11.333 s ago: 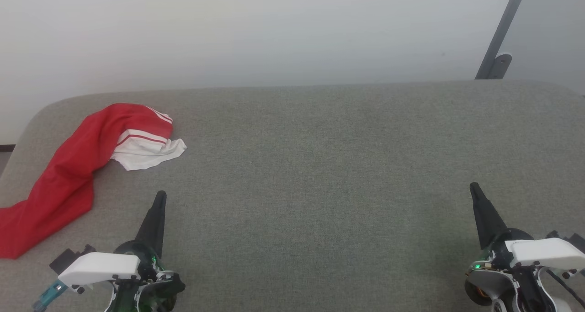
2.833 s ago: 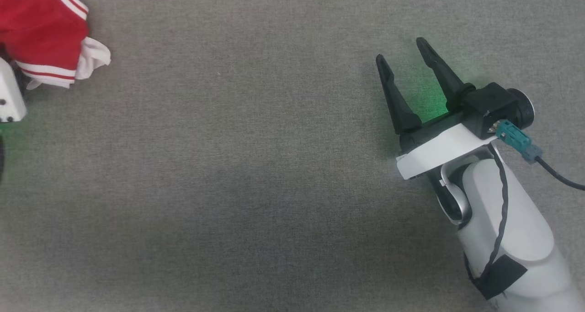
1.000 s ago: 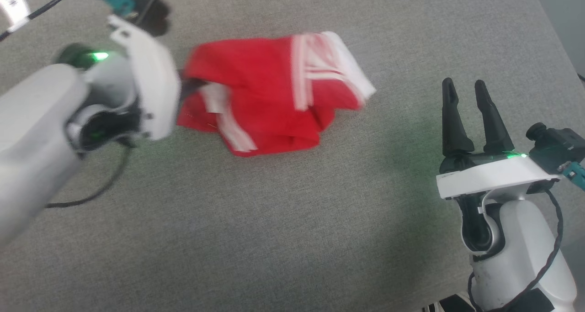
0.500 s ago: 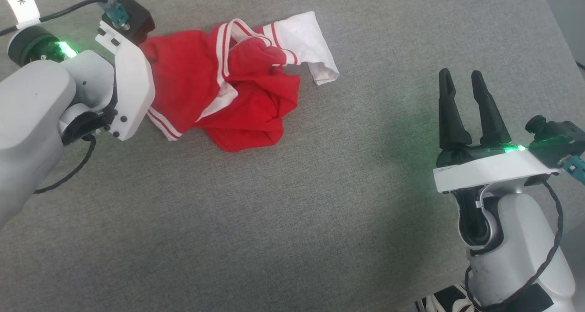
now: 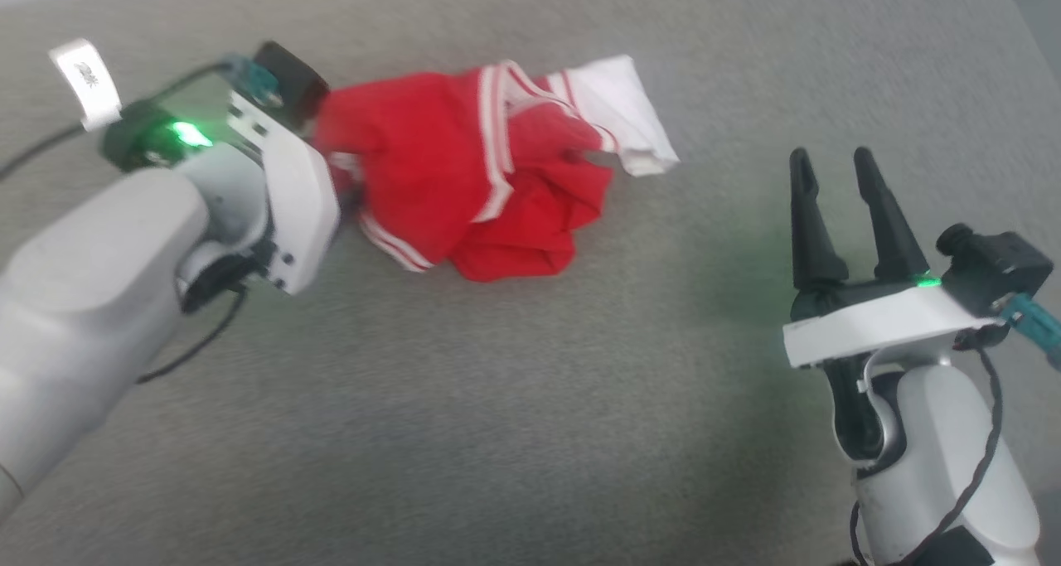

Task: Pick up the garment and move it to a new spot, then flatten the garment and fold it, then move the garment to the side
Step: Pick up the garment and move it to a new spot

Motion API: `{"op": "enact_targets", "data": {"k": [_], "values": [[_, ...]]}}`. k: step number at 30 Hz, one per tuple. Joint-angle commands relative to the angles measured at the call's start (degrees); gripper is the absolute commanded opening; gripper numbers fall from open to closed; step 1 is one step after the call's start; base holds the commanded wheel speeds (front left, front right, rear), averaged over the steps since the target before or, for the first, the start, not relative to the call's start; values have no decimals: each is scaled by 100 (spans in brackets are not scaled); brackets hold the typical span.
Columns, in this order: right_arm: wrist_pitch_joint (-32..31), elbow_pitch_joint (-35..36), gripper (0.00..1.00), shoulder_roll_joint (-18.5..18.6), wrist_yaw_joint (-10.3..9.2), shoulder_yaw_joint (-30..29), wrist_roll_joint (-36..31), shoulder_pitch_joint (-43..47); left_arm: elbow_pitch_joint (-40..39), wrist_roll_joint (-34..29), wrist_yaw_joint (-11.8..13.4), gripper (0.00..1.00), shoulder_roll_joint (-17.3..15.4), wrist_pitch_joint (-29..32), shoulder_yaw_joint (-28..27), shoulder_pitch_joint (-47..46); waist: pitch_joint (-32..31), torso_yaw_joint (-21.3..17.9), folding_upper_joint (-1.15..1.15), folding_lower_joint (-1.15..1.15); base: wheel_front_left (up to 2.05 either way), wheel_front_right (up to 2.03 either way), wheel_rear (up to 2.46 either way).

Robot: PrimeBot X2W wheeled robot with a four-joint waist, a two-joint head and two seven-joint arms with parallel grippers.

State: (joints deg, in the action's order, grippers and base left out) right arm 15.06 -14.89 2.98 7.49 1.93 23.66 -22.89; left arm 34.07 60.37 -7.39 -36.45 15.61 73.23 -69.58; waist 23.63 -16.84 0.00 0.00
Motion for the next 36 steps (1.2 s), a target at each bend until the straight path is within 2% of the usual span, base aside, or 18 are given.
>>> {"op": "enact_targets", "data": {"k": [1,7,8,12,16,19,22,27,31,36], "values": [[14,-33,100,-6,1,-7,-152,93,-77,90,-9,100,46,-309,9,122,-450,435,0,0,0,0,0],[14,-182,100,66,0,-37,-599,307,-282,556,-8,100,128,-1457,-122,663,-1005,993,0,0,0,0,0],[14,-228,100,140,1,-25,-671,376,-221,710,-8,100,163,-1910,-248,942,-1153,1155,0,0,0,0,0],[14,-314,100,310,0,-66,-735,571,39,1006,15,100,328,-2738,-458,1675,-1454,1448,0,0,0,0,0],[14,-330,100,423,0,-122,-759,719,226,1199,42,100,404,-3012,-724,2208,-1617,1621,0,0,0,0,0],[14,-344,100,545,0,-180,-769,881,337,1285,41,100,493,-3083,-1154,2742,-1727,1771,0,0,0,0,0],[14,-336,100,655,0,-265,-763,1064,279,992,56,100,576,-3080,-1957,3300,-1813,1908,0,0,0,0,0],[14,-281,100,804,0,-397,-726,1373,-128,125,136,100,680,-3083,-3509,4300,-1892,2030,0,0,0,0,0],[14,-234,100,881,0,-469,-714,1579,-777,-905,311,100,819,-3084,-4723,5258,-1981,2037,0,0,0,0,0],[13,-101,100,950,0,-494,-747,1710,-1785,-2134,513,100,1161,-3085,-5994,6253,-2044,1976,0,0,0,0,0]]}}
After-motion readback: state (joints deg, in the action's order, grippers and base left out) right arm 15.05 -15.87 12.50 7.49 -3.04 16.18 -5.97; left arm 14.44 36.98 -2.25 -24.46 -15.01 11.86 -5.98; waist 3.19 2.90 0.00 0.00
